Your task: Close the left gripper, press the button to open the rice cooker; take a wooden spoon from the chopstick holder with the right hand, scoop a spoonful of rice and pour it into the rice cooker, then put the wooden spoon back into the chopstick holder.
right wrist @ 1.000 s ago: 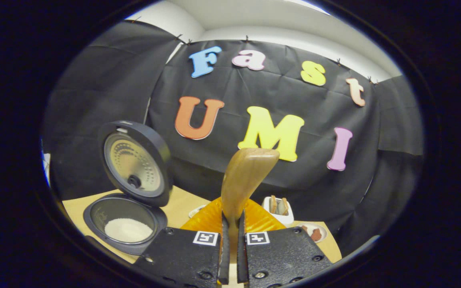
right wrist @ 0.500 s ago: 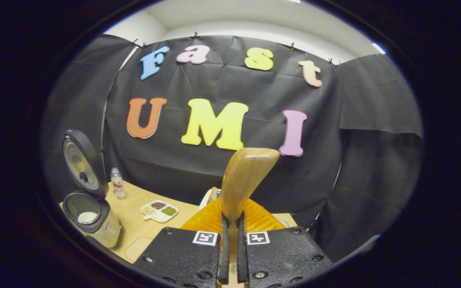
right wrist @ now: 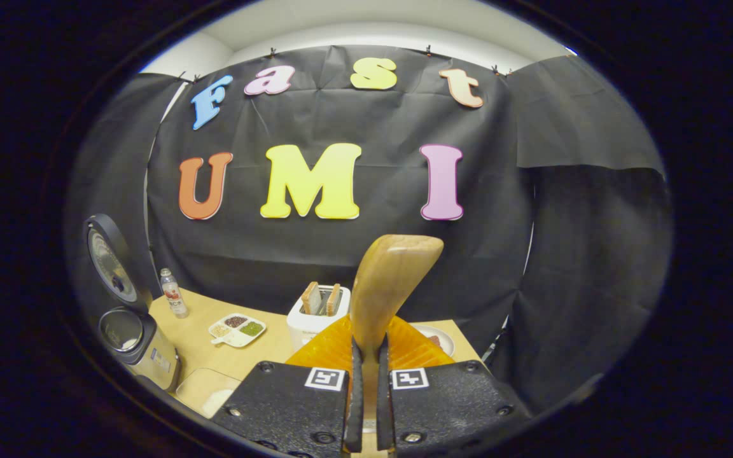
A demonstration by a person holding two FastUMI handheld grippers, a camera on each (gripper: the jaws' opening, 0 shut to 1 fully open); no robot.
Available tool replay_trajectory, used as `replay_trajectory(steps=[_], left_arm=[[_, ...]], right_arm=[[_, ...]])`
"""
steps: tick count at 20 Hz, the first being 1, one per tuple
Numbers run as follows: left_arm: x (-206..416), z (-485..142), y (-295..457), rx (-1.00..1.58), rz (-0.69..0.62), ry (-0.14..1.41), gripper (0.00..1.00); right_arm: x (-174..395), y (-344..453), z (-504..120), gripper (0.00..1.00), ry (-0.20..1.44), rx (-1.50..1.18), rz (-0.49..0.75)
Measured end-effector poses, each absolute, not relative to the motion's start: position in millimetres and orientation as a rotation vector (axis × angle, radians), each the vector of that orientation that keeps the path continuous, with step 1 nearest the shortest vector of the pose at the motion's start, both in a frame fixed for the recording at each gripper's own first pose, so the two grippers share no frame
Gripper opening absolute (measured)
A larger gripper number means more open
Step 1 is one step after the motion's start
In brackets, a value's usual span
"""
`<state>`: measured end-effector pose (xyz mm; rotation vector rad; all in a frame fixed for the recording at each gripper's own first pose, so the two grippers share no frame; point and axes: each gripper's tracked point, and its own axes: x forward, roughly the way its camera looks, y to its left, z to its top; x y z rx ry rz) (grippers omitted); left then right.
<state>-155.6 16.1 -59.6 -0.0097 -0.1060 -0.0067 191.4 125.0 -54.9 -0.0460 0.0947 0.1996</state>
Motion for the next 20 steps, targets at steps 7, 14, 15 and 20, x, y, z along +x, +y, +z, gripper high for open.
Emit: replay_trajectory(steps=[7,14,15,20], left_arm=[[-137.6,-80.3,13.2,-0.035,-0.017,-0.058,0.96],[-126.4,-95.2,2.4,-0.026,-0.03,-0.008,0.97],[-125.2,-97.0,1.3,-0.02,-0.029,-0.002,0.97],[-121.1,-96.1,-9.2,-0.013,-0.04,0.006,0.97]], right_arm=[[214.1,123.3,-107.5,0.14,0.151,-0.053,0.183],[237.0,110.7,-147.8,0.15,0.193,-0.008,0.164],[239.6,112.9,-151.3,0.18,0.196,0.004,0.177],[241.2,94.7,-163.1,0.82,0.219,0.045,0.129]])
